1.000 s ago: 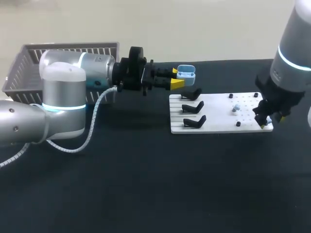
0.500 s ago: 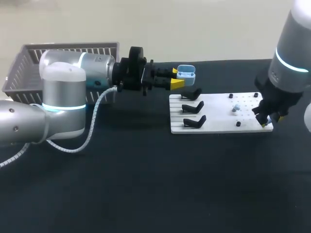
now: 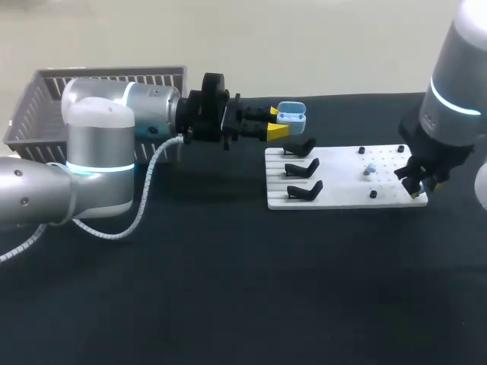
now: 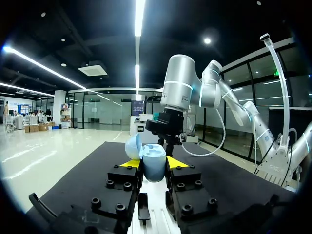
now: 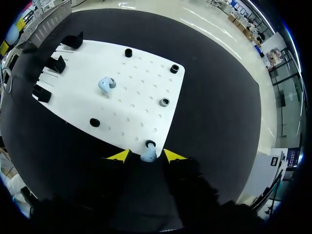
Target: Pick up each earbud case from the left stands, insert the matching earbuds, close the lid, and place the case in the box.
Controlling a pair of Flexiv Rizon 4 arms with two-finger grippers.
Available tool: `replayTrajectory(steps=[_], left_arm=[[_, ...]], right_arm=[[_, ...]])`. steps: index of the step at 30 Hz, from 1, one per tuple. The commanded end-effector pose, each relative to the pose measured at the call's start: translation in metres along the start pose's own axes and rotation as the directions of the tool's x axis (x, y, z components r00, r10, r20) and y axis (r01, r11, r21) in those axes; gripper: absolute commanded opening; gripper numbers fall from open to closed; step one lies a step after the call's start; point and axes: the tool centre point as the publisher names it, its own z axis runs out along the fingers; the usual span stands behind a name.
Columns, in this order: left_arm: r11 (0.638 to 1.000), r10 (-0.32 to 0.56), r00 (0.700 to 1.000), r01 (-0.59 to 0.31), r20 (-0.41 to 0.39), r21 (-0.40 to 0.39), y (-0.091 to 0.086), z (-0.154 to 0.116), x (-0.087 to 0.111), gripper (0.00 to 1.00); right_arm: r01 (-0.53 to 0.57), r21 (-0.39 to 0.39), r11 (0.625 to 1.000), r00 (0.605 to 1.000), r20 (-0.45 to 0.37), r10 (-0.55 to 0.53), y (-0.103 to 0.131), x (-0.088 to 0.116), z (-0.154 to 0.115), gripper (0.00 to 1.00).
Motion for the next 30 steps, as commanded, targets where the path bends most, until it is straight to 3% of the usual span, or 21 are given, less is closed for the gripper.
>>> replayTrajectory(steps=[1,11,15,18,20,26,30], left_arm=[[1.000,0.003,1.000,-0.003,0.002,-0.005,-0.001,0.000,0.001,0.00],[1.000,0.003,1.000,-0.003,0.002,-0.005,-0.001,0.000,0.001,0.00],[1.000,0.003,1.000,-0.003,0.002,-0.005,-0.001,0.000,0.001,0.00],[1.000,0.003,1.000,-0.003,0.002,-0.005,-0.001,0.000,0.001,0.00],[1.000,0.003,1.000,-0.003,0.002,-0.005,-0.001,0.000,0.001,0.00],[1.000,0.003,1.000,-0.003,0.002,-0.005,-0.001,0.000,0.001,0.00],[1.000,0.003,1.000,-0.003,0.002,-0.005,-0.001,0.000,0.001,0.00]], right_arm=[[-0.003,0.005,1.000,1.000,0.005,0.003,0.000,0.000,0.002,0.37],[-0.007,0.007,1.000,1.000,0.002,0.007,0.000,-0.001,0.004,0.33],[-0.007,0.010,1.000,1.000,0.002,0.007,-0.001,0.000,0.004,0.16],[-0.005,0.011,1.000,1.000,0.000,0.005,-0.001,0.001,0.004,0.13],[-0.005,0.011,1.000,1.000,0.001,0.005,0.000,0.002,0.004,0.00],[0.002,0.032,0.999,1.000,0.023,-0.003,0.004,0.003,-0.013,0.00],[0.003,0.058,0.998,0.998,0.055,-0.006,0.011,0.005,-0.041,0.00]])
